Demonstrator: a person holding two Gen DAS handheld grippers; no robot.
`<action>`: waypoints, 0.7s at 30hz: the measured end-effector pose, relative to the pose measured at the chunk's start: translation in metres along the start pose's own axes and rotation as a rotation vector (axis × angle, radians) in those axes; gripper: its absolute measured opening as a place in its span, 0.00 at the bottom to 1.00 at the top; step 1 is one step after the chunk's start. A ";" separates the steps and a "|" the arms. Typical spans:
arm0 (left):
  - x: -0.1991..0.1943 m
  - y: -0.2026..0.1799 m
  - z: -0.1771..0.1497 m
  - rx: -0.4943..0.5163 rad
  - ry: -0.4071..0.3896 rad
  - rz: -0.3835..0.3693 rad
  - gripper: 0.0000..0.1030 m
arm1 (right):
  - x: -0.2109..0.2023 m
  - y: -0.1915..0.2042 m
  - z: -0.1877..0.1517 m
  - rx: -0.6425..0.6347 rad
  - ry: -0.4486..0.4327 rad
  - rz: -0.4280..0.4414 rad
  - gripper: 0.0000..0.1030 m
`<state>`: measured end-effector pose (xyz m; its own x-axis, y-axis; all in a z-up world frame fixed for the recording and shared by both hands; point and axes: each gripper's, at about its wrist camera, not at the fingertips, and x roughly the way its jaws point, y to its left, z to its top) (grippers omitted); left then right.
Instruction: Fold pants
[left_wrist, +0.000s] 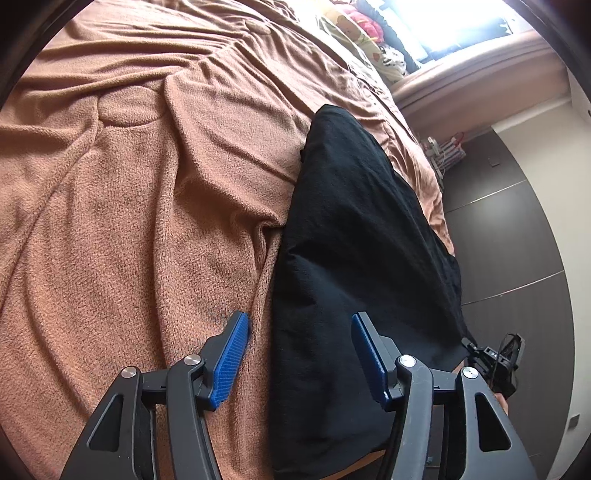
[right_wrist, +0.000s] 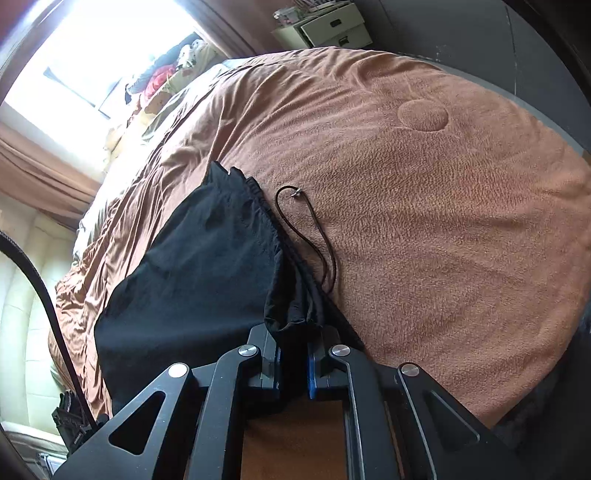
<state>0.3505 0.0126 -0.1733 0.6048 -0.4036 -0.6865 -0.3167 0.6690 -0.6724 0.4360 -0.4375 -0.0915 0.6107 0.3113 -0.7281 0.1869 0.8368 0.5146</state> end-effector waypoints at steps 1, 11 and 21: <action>0.001 0.001 0.000 -0.007 0.005 -0.010 0.56 | -0.001 0.001 -0.001 -0.002 -0.007 -0.008 0.07; 0.011 -0.002 0.009 -0.004 0.009 -0.074 0.50 | -0.005 -0.005 -0.005 0.015 -0.005 0.009 0.07; 0.026 0.013 0.022 -0.046 0.022 -0.127 0.44 | -0.023 -0.016 -0.022 0.034 -0.002 0.053 0.25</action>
<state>0.3785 0.0241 -0.1937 0.6260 -0.4972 -0.6008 -0.2719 0.5829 -0.7657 0.4019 -0.4480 -0.0931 0.6222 0.3533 -0.6986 0.1804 0.8036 0.5671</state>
